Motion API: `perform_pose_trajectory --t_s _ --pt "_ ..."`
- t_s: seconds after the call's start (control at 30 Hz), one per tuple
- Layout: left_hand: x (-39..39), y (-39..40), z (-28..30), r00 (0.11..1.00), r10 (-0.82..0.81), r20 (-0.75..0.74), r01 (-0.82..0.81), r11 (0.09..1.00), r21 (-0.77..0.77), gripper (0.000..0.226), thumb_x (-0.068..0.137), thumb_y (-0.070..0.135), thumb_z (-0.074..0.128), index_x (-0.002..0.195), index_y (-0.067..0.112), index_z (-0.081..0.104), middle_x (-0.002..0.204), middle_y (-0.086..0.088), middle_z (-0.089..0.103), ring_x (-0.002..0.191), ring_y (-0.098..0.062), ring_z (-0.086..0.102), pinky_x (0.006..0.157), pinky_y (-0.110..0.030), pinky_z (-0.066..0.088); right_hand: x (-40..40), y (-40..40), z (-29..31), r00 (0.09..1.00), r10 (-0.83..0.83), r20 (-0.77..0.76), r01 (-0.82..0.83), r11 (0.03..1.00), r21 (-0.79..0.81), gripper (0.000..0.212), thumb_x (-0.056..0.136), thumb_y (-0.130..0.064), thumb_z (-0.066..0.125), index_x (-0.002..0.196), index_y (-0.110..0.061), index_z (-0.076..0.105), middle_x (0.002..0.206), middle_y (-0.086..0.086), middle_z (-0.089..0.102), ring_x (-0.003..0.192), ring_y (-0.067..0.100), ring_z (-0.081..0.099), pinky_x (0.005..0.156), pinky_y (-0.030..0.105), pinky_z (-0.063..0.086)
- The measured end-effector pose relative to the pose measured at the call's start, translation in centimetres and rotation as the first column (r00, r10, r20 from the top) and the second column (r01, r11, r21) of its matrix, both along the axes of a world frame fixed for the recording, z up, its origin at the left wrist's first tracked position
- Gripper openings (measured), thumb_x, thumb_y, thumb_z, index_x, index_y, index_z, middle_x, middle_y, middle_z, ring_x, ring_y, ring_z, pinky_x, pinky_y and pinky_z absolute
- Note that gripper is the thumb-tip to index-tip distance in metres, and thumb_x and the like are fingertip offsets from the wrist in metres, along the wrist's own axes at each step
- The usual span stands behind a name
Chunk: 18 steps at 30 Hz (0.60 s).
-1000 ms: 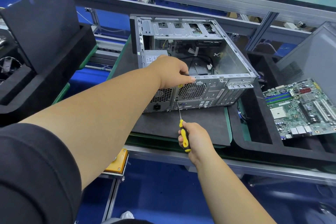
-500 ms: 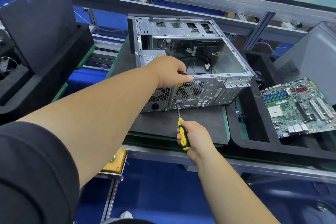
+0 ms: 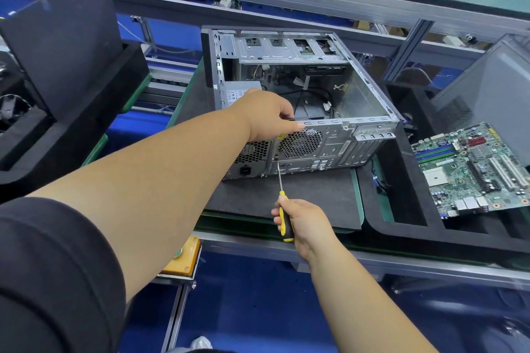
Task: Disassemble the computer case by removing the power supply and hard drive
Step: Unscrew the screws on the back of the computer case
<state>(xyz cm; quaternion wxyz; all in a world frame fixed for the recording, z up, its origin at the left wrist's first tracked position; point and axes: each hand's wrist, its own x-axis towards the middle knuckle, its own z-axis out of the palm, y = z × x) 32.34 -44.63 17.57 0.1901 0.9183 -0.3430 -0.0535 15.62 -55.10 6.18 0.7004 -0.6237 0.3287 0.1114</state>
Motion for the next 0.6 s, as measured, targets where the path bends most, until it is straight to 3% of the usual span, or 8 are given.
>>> perform_pose_trajectory --t_s 0.17,0.3,0.47,0.6 --pt "0.0 0.0 0.0 1.000 0.002 -0.006 -0.002 1.000 0.000 0.037 0.092 0.058 0.051 0.086 0.025 0.067 0.080 0.001 0.065 0.090 -0.022 0.055 0.082 -0.032 0.038 -0.1 -0.1 0.6 0.996 -0.084 -0.036 0.089 0.982 0.167 0.025 0.092 -0.030 0.069 0.093 -0.006 0.070 0.070 0.003 0.071 0.052 0.010 0.060 0.049 0.021 0.049" --pt "0.1 0.0 -0.1 1.000 0.006 -0.006 -0.006 1.000 -0.004 0.037 0.092 0.059 0.051 0.084 0.026 0.067 0.079 0.003 0.065 0.090 -0.022 0.054 0.083 -0.033 0.040 -0.2 -0.1 0.7 0.988 -0.144 -0.057 0.155 0.946 0.284 0.021 0.088 -0.030 0.074 0.086 -0.013 0.062 0.064 -0.001 0.062 0.044 0.010 0.049 0.042 0.021 0.043" --pt "0.2 0.0 -0.2 1.000 0.004 0.003 -0.004 1.000 -0.012 0.039 0.092 0.060 0.050 0.085 0.025 0.067 0.080 0.002 0.066 0.090 -0.022 0.055 0.079 -0.031 0.036 0.0 -0.1 1.6 0.986 -0.135 -0.101 0.167 0.863 0.476 0.030 0.096 -0.035 0.057 0.092 -0.006 0.063 0.067 0.006 0.060 0.043 0.011 0.044 0.041 0.022 0.039" --pt "0.2 0.0 -0.2 1.000 0.006 -0.004 -0.006 1.000 -0.001 0.039 0.091 0.061 0.051 0.086 0.026 0.067 0.080 0.003 0.065 0.092 -0.023 0.054 0.080 -0.032 0.038 -0.1 0.1 1.7 0.989 -0.095 -0.115 0.136 0.886 0.443 0.029 0.099 -0.028 0.057 0.094 -0.001 0.066 0.069 0.008 0.063 0.049 0.012 0.052 0.047 0.022 0.047"
